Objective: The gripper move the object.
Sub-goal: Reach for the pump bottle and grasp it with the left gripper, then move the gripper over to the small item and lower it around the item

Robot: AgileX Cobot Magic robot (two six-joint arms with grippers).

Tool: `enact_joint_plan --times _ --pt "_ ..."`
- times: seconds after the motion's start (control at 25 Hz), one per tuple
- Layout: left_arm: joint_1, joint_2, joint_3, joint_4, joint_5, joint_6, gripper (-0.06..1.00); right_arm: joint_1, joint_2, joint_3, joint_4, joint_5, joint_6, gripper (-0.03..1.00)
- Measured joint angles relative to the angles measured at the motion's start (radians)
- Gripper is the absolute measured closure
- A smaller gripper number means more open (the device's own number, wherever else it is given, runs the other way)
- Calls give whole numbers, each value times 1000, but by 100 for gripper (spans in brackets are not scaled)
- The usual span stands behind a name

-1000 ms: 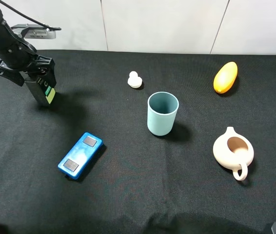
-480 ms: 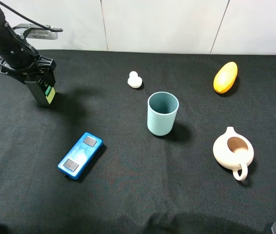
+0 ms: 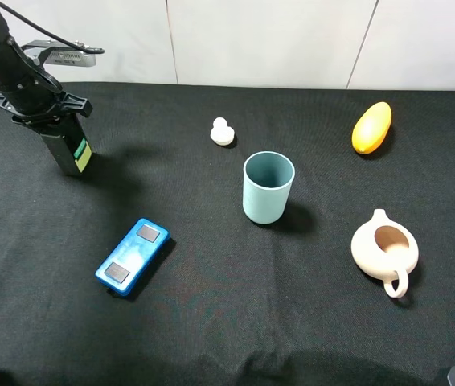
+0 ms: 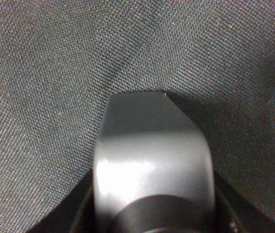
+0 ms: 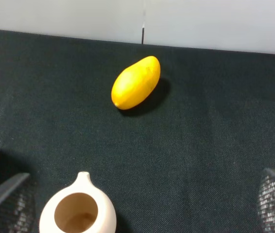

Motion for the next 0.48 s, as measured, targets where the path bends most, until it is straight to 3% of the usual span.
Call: enact_joint_plan --times 0.48 --pt "0 0 0 0 12 0 46 0 0 0 0 0 0 27"
